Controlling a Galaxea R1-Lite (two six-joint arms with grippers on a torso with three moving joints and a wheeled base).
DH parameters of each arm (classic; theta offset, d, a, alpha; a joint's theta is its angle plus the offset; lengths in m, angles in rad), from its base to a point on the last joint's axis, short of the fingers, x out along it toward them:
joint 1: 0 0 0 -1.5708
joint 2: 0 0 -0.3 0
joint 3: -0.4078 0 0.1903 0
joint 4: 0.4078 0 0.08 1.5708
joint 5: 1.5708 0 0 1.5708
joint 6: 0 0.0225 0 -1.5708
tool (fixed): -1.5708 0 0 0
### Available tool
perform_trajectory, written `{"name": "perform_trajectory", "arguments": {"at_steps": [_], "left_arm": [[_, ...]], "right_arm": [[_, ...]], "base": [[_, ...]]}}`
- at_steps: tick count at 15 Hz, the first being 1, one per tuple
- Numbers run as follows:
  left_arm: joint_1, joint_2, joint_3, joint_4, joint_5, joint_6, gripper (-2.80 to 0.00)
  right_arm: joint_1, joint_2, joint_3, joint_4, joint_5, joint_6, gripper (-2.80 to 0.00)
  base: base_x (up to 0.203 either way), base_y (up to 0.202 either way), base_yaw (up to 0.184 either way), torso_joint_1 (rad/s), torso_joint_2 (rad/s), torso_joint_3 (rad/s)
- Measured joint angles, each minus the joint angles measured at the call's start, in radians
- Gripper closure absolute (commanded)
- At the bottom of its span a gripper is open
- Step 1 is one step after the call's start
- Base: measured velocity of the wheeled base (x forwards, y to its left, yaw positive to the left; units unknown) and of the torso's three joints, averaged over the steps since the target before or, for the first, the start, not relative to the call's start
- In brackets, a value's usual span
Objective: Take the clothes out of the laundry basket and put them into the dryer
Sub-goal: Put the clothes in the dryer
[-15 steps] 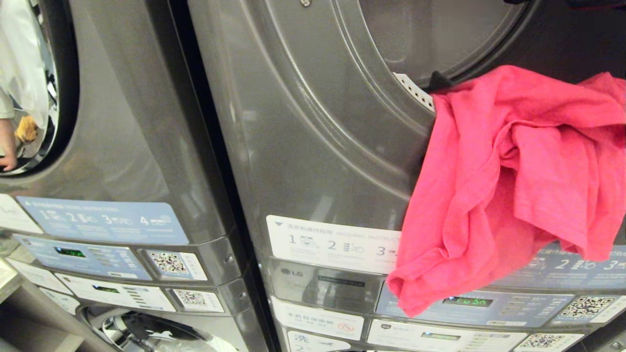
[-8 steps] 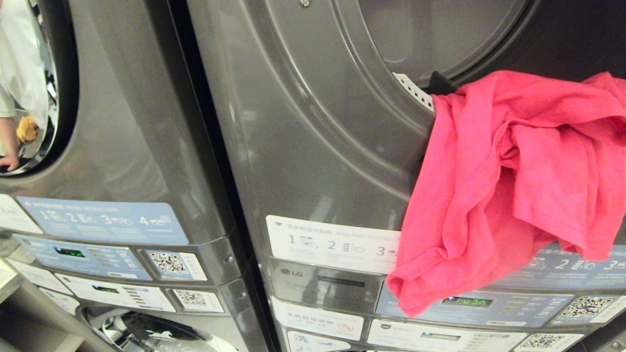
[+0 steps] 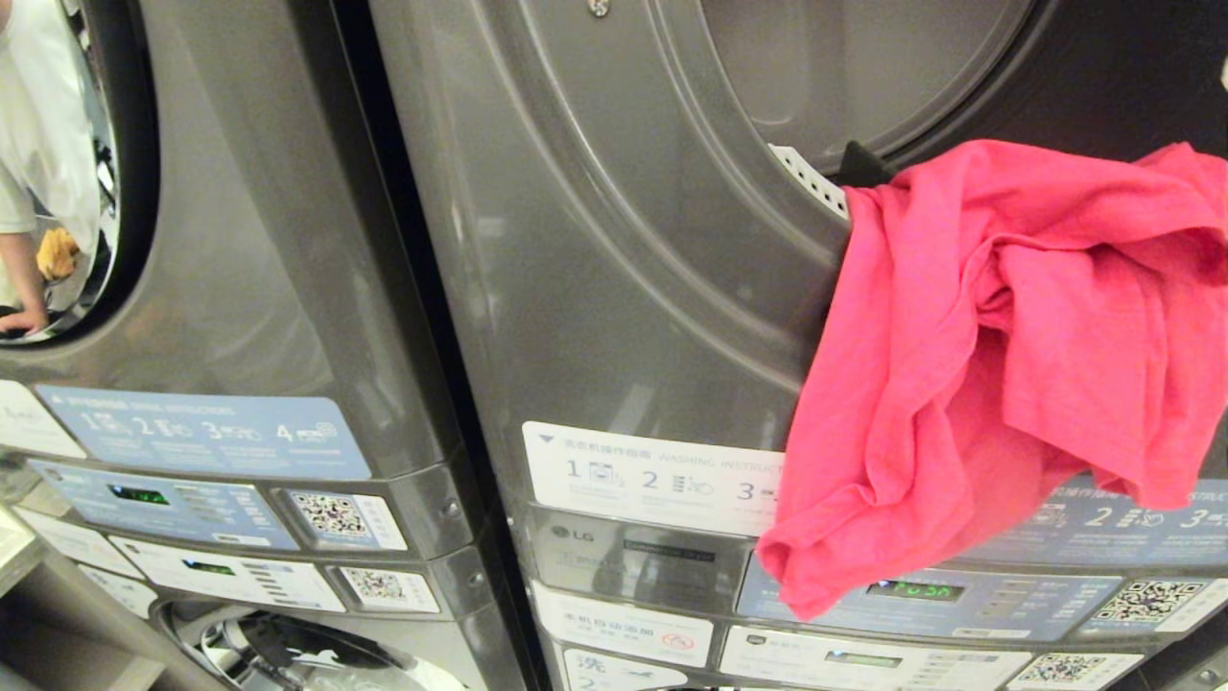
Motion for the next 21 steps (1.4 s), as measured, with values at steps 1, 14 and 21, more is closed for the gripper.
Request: {"name": "perform_trajectory", "arguments": {"at_steps": [1,14,21], "left_arm": [[0.000,0.000,0.000,0.000,0.000,0.000,0.00],[0.000,0.000,0.000,0.000,0.000,0.000,0.00],[0.000,0.000,0.000,0.000,-0.001,0.000,0.00]], "right_arm": [[0.003,-0.044,0.042,0.008,0.001,-0.002,-2.80],[0.016,-0.230,0.390,0.094,0.086,-0.233,-2.80],[0.016,-0.137,0.408,0.031,0.047,-0.286,-2.80]], "base": [[0.000,0.000,0.000,0.000,0.00,0.000],[0.000,0.000,0.000,0.000,0.00,0.000],[0.000,0.000,0.000,0.000,0.00,0.000]]}}
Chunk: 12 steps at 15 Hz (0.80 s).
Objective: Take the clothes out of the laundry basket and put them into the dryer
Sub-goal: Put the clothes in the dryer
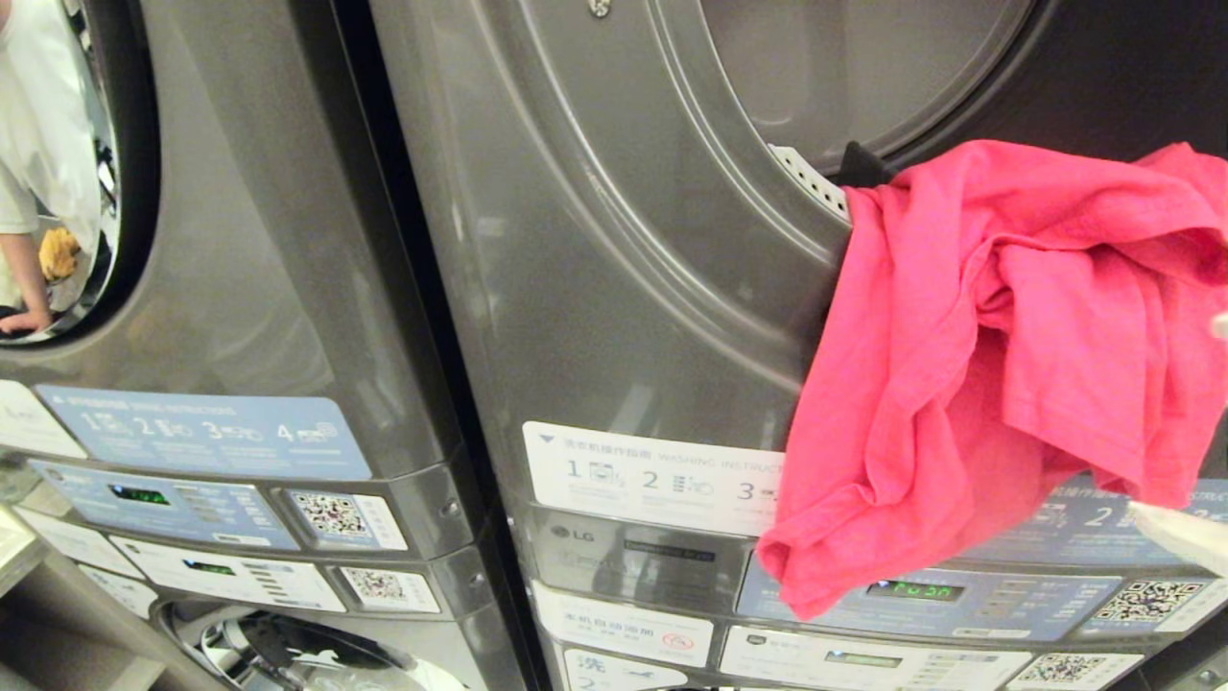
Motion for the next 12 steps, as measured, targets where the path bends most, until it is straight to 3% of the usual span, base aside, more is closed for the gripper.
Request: {"name": "perform_trajectory", "arguments": {"at_steps": [6,8,12], "left_arm": [[0.000,0.000,0.000,0.000,0.000,0.000,0.00],[0.000,0.000,0.000,0.000,0.000,0.000,0.00],[0.000,0.000,0.000,0.000,0.000,0.000,0.00]], "right_arm": [[0.000,0.062,0.005,-0.030,-0.107,-0.025,-2.80],[0.000,0.069,0.017,-0.076,-0.127,-0.039,0.00],[0.000,0.078,0.054,-0.140,-0.135,-0.058,0.00]], "base": [[0.000,0.000,0.000,0.000,0.00,0.000],[0.000,0.000,0.000,0.000,0.00,0.000],[0.000,0.000,0.000,0.000,0.00,0.000]]}}
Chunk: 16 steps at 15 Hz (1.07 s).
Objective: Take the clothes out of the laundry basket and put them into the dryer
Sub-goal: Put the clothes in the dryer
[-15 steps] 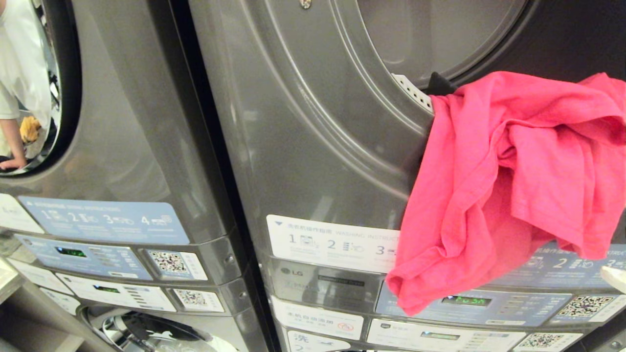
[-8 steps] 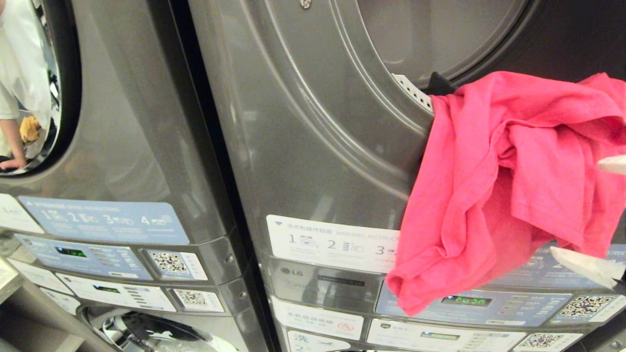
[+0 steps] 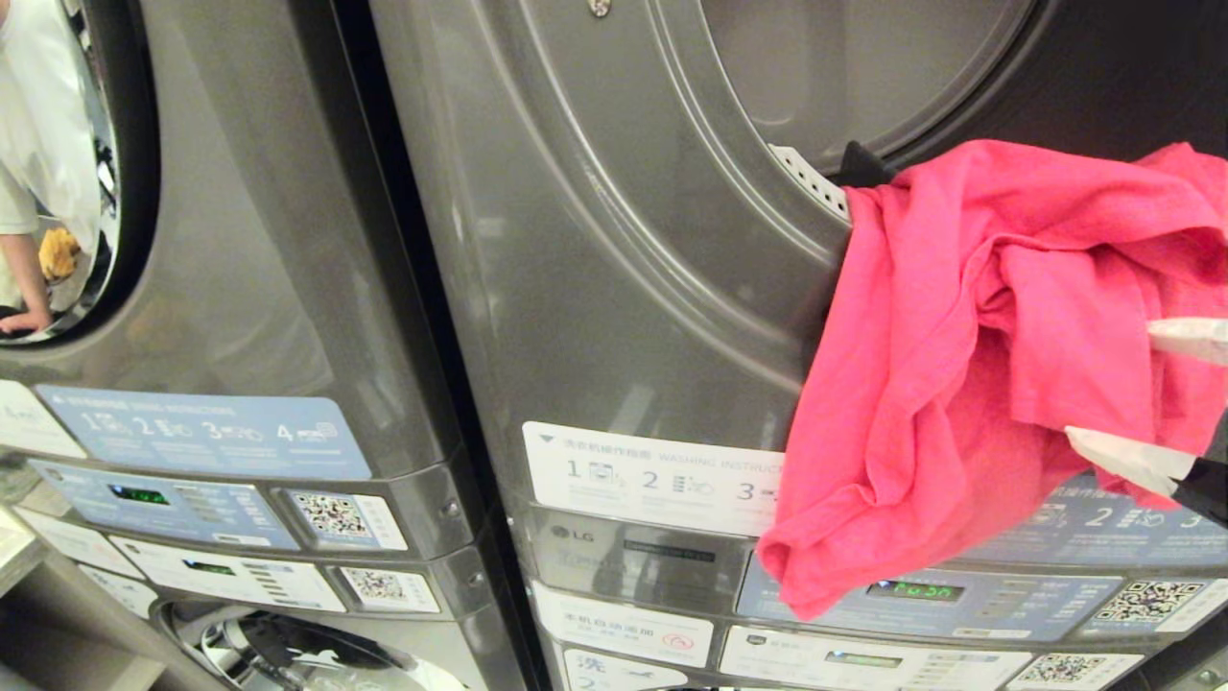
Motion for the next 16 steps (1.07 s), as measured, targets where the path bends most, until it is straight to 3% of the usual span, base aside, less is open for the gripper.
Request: {"name": "perform_trajectory", "arguments": {"at_steps": [9,16], "left_arm": [[0.000,0.000,0.000,0.000,0.000,0.000,0.00],[0.000,0.000,0.000,0.000,0.000,0.000,0.00]], "right_arm": [[0.000,0.011,-0.044,-0.012,-0.018,0.000,0.00],[-0.005,0.279,-0.377,-0.274,-0.192,0.014,0.00]], "base": [[0.000,0.000,0.000,0.000,0.00,0.000],[0.000,0.000,0.000,0.000,0.00,0.000]]}}
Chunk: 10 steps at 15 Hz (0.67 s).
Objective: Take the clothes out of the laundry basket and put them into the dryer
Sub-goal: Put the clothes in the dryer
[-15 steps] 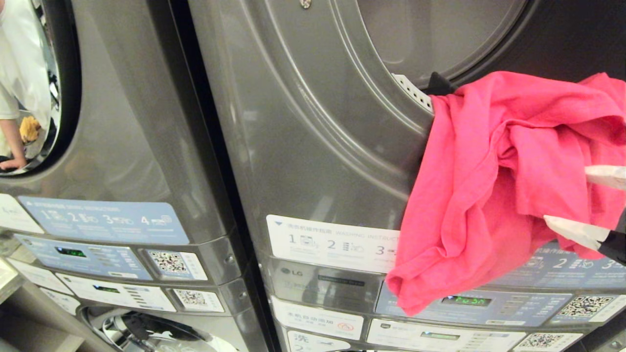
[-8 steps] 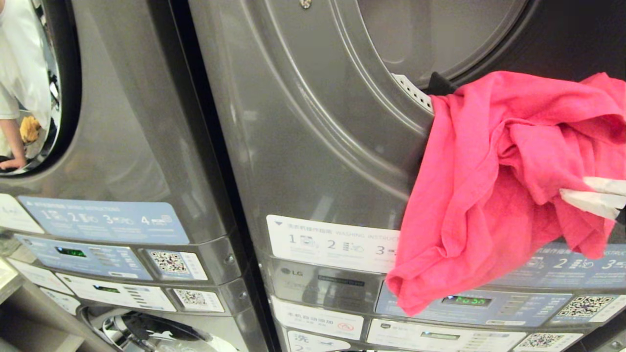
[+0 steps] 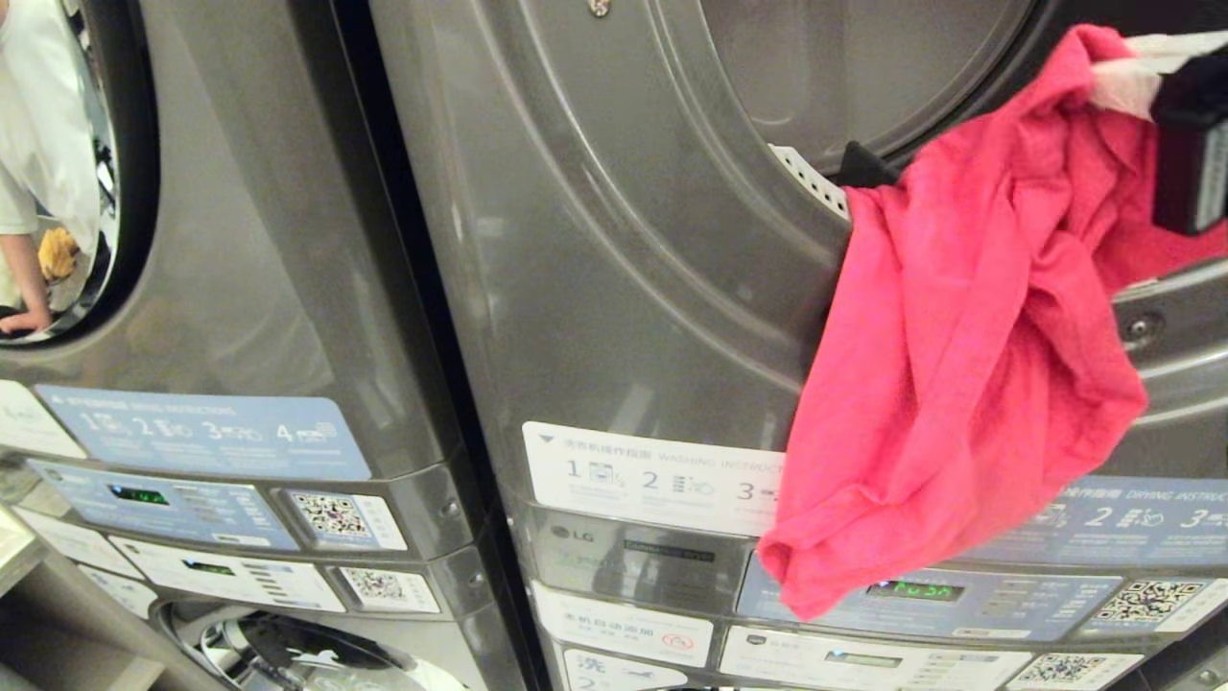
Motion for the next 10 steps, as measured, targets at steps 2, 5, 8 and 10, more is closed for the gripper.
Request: {"name": "perform_trajectory", "arguments": {"at_steps": [2,5,8,10], "left_arm": [[0.000,0.000,0.000,0.000,0.000,0.000,0.00],[0.000,0.000,0.000,0.000,0.000,0.000,0.00],[0.000,0.000,0.000,0.000,0.000,0.000,0.00],[0.000,0.000,0.000,0.000,0.000,0.000,0.00]], "right_arm": [[-0.009,0.125,-0.171,-0.033,-0.048,0.006,0.00],[-0.064,0.326,-0.488,-0.052,-0.097,0.006,0.00],[-0.183,0.495,-0.630,-0.129,-0.117,0.008,0.00],[-0.231,0.568,-0.648,-0.285,-0.131,0.008,0.00]], "base": [[0.000,0.000,0.000,0.000,0.00,0.000],[0.000,0.000,0.000,0.000,0.00,0.000],[0.000,0.000,0.000,0.000,0.00,0.000],[0.000,0.000,0.000,0.000,0.00,0.000]]}}
